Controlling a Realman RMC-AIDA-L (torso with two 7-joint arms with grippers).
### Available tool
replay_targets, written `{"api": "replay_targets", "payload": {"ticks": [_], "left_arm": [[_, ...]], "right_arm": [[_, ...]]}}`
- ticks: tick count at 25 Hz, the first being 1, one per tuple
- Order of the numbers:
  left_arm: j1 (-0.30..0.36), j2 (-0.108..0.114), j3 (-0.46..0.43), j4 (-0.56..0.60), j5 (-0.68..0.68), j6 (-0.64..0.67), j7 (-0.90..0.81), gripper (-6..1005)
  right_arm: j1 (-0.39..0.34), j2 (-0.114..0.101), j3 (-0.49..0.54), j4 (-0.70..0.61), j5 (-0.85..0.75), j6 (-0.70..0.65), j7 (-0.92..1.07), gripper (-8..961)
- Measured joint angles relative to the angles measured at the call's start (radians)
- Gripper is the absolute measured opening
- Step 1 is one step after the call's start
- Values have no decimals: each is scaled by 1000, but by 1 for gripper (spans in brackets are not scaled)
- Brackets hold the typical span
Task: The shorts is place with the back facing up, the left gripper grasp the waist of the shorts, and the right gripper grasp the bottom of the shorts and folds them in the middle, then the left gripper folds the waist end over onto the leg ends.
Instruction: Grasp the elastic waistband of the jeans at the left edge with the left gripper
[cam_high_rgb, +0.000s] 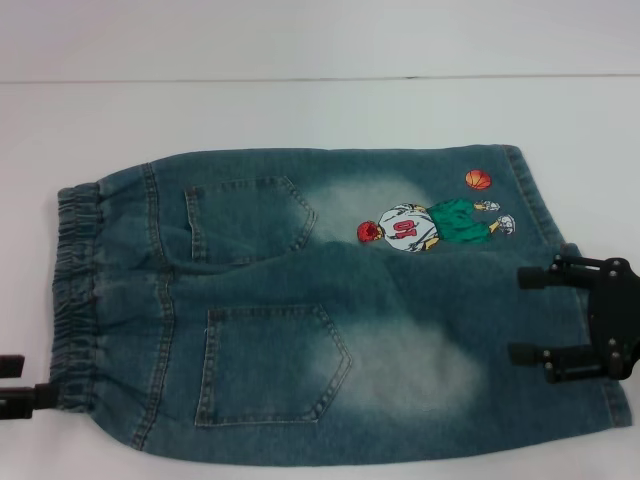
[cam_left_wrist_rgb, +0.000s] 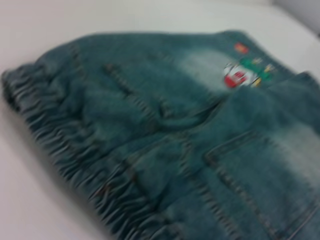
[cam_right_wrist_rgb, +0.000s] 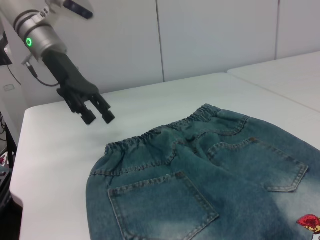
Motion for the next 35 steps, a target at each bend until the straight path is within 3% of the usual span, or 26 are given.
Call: {"api": "replay_targets", "payload": {"ticks": [13, 35], "left_arm": [[-37, -17, 99, -16, 113, -132, -90, 815], [-75, -45, 151, -19, 197, -127, -136, 815]], "right_arm": [[0, 1, 7, 2, -2, 12, 1, 929], [-6, 1, 9, 7, -2, 22, -1, 930]]}}
